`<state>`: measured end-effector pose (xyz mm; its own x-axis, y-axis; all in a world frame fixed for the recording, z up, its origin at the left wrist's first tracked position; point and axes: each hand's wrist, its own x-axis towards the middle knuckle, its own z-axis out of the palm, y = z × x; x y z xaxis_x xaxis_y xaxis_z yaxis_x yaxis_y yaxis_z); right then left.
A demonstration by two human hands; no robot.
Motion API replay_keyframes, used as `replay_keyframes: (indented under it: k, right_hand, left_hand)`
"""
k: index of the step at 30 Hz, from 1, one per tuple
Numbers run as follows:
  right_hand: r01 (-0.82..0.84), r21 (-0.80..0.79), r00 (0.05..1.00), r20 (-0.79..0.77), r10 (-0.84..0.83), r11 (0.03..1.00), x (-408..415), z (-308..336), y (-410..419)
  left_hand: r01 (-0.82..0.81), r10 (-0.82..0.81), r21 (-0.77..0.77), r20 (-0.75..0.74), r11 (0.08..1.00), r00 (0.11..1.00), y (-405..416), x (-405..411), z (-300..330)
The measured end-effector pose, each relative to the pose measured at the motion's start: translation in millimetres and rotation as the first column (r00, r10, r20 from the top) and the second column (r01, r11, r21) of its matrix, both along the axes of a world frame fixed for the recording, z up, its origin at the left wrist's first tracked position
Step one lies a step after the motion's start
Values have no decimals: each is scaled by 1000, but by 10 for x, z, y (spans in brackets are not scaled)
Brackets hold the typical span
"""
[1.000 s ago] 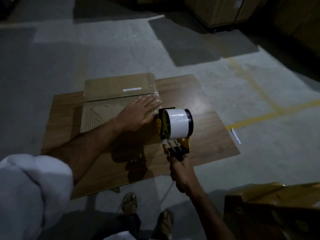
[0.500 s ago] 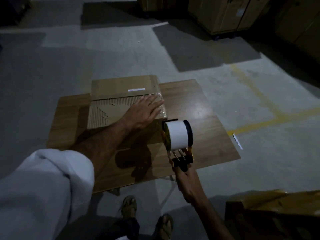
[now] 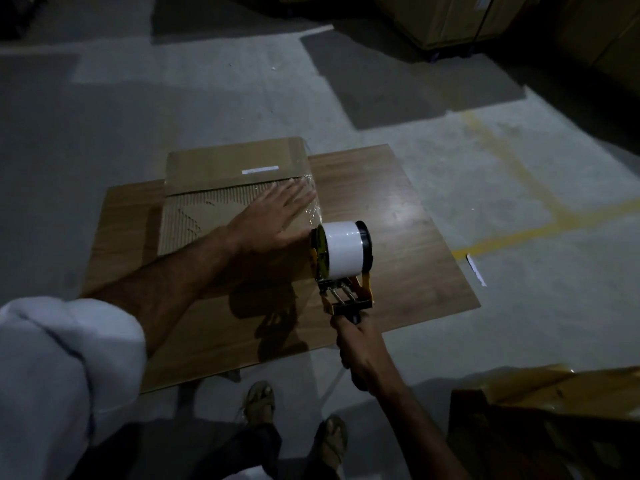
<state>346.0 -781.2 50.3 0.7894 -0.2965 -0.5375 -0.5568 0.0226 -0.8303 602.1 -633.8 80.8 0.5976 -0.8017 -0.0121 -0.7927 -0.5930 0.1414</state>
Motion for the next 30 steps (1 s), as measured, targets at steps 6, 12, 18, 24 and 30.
replay_keyframes:
  k: [6,12,18,24,30]
  right_hand:
    - [52,293,996,-85,-28,955,103,145,8]
    - [93,363,973,-229,-8,927,-55,104,-164]
    - [259,120,964,-88,-249,958,-217,-264,-229]
    - [-2,-600,982,-152,-112,800,303,-507,-870]
    - [-62,-675,954,-256,-154,735,659,-912,-1054]
  left_hand:
    - [-9,9,-2,-6,1000,1000,-25,-12,9]
    - [-12,12,0,-9,1000,1000,-24,-18,47]
    - [-14,14,-2,8,1000,1000,-12,-28,43]
    - [91,-91,21,31,996,995,84,24,77]
    - [202,-201,-11,29,979,979,301,95,58]
